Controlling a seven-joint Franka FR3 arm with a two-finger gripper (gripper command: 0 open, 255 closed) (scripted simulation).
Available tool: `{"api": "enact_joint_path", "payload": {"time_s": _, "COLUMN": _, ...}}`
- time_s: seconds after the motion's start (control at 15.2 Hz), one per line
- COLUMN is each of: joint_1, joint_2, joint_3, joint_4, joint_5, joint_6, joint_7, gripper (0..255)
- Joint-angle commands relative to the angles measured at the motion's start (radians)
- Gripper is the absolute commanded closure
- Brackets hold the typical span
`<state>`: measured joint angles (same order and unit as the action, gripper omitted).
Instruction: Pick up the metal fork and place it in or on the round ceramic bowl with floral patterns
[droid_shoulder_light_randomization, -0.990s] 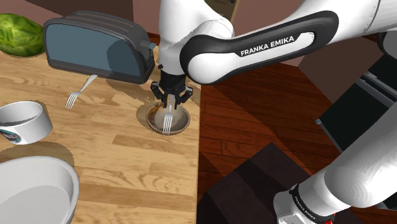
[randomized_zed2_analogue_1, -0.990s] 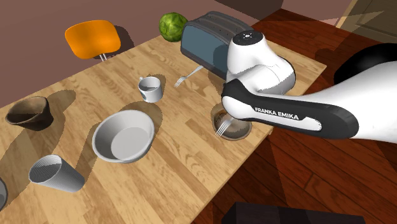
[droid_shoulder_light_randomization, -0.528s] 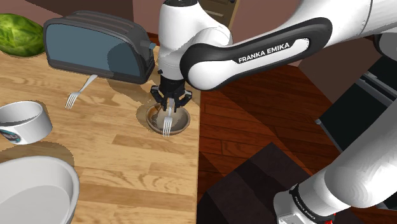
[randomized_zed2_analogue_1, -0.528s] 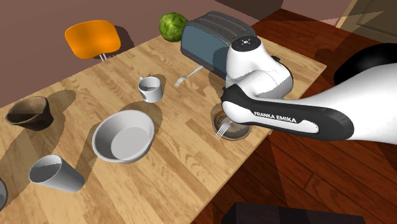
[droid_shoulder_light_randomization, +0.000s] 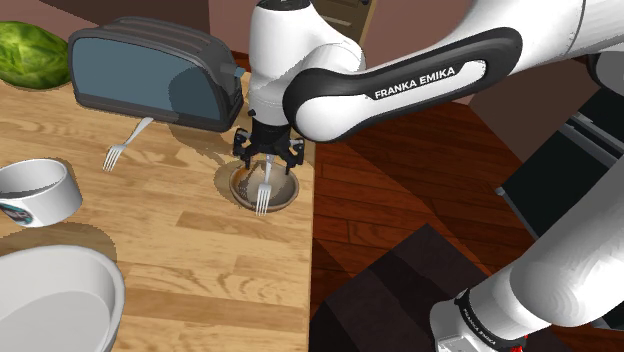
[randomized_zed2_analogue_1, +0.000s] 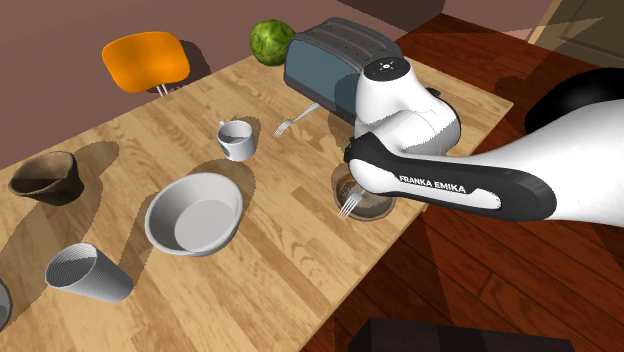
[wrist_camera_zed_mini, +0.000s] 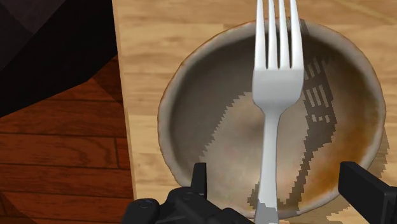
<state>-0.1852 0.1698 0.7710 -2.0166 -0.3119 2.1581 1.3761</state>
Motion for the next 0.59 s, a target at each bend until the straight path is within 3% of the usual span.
{"api": "enact_joint_path", "payload": {"time_s": 0.0, "joint_1": 0.0, "joint_2": 0.0, "joint_3": 0.0, "joint_4": 0.0, "joint_5": 0.0, "joint_6": 0.0, "joint_7": 0.0, "gripper": 0}}
{"api": "enact_joint_path", "payload": {"time_s": 0.26, "joint_1": -0.01, "joint_2": -0.07, "joint_3": 0.019, "joint_4": 0.061, "joint_5": 0.072, "joint_6": -0.105, "joint_7": -0.048, "gripper": 0}}
{"api": "enact_joint_path", "payload": {"time_s": 0.53, "joint_1": -0.01, "joint_2": -0.07, "joint_3": 0.019, "joint_4": 0.061, "joint_5": 0.072, "joint_6": -0.104, "joint_7": -0.048, "gripper": 0}}
